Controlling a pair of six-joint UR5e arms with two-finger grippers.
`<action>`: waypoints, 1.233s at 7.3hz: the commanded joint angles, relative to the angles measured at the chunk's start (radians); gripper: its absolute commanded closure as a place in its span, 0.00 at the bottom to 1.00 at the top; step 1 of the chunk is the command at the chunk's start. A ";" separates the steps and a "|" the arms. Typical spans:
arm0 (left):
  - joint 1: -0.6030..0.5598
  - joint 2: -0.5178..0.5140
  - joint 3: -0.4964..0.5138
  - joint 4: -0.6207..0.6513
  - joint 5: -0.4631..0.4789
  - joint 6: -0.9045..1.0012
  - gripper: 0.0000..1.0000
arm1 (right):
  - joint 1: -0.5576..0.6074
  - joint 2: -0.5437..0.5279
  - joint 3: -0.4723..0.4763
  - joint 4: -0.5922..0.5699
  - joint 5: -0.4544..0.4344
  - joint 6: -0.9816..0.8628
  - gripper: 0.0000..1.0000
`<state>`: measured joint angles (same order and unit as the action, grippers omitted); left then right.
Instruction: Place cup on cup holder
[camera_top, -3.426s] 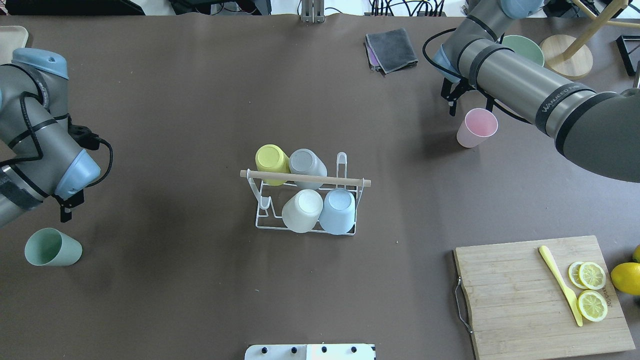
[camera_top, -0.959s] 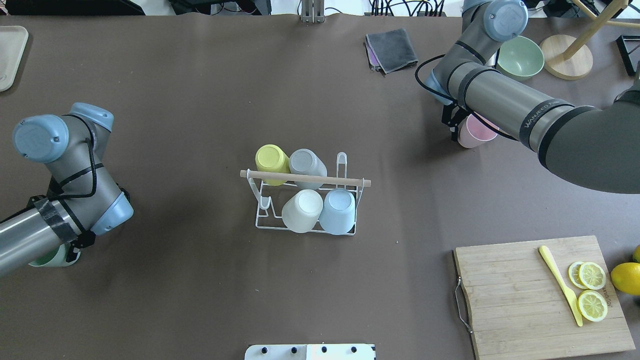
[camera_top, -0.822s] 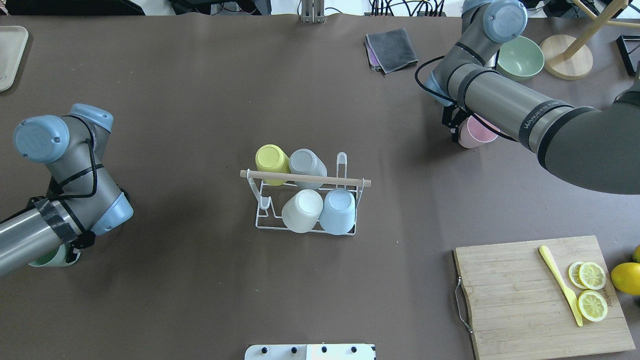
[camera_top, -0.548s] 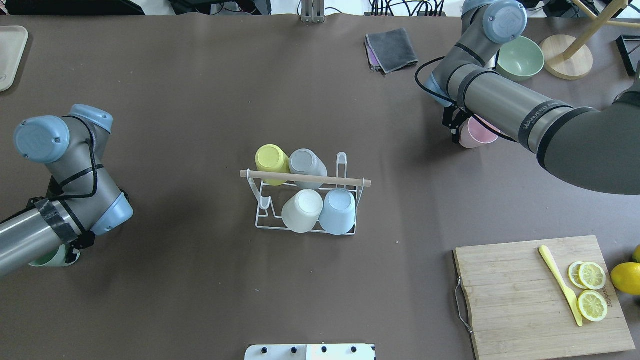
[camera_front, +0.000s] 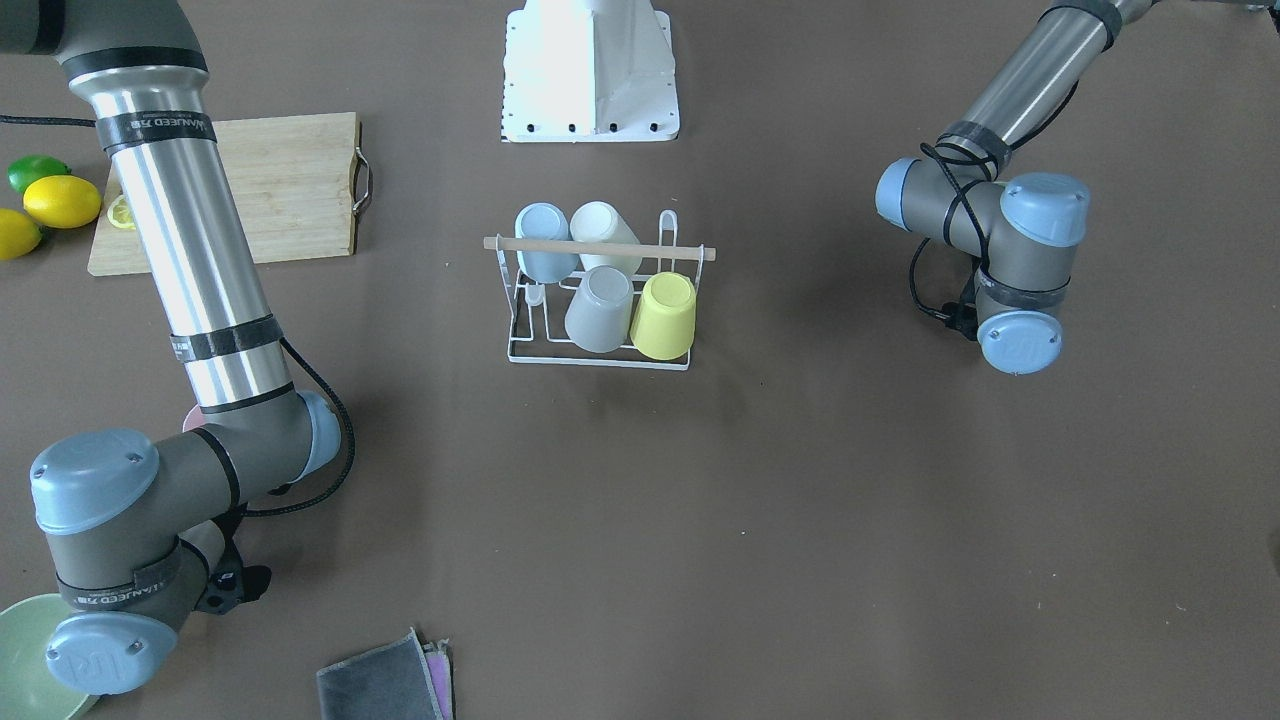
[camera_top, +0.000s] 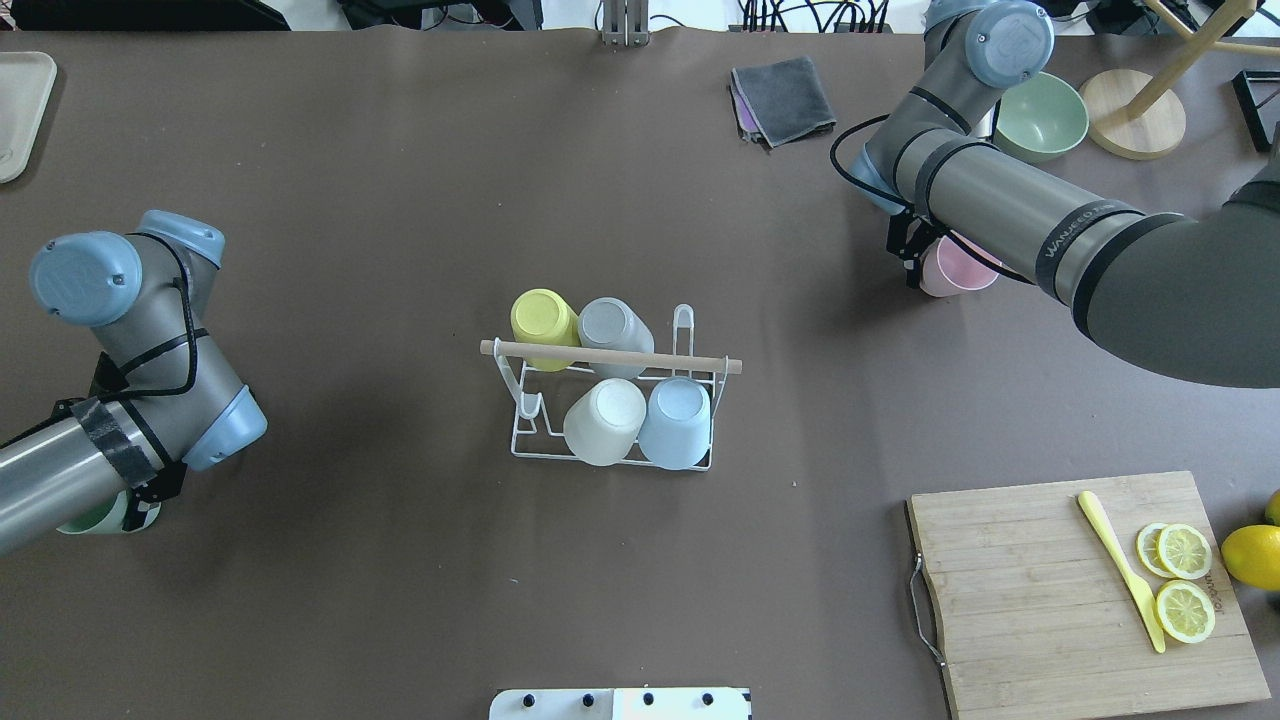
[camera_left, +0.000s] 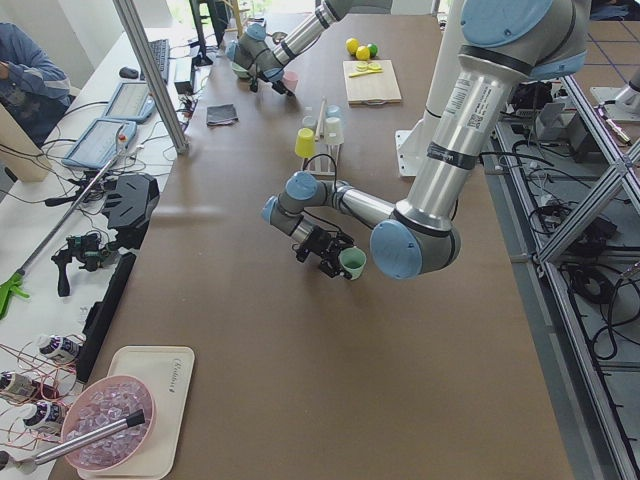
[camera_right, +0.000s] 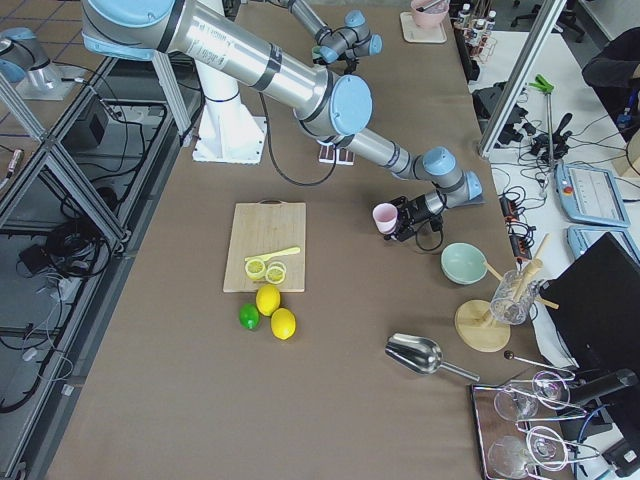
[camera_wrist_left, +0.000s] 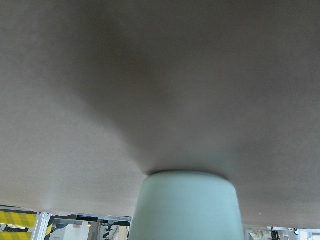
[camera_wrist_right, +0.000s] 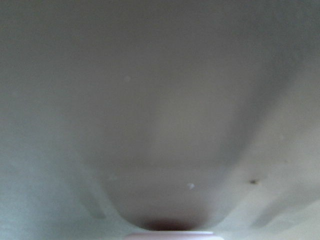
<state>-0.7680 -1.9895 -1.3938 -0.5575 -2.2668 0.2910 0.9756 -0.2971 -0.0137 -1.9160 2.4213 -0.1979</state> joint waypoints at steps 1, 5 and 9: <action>0.001 0.000 0.008 0.022 0.001 0.040 0.09 | 0.000 0.013 -0.002 -0.020 -0.001 0.000 0.00; 0.001 -0.011 0.053 0.010 0.001 0.046 0.09 | -0.003 0.015 -0.005 -0.028 -0.014 0.000 0.00; 0.003 -0.015 0.056 0.016 0.001 0.062 0.73 | -0.005 0.015 -0.005 -0.037 -0.018 0.000 0.01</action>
<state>-0.7660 -2.0044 -1.3397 -0.5428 -2.2657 0.3516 0.9703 -0.2823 -0.0180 -1.9501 2.4052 -0.1979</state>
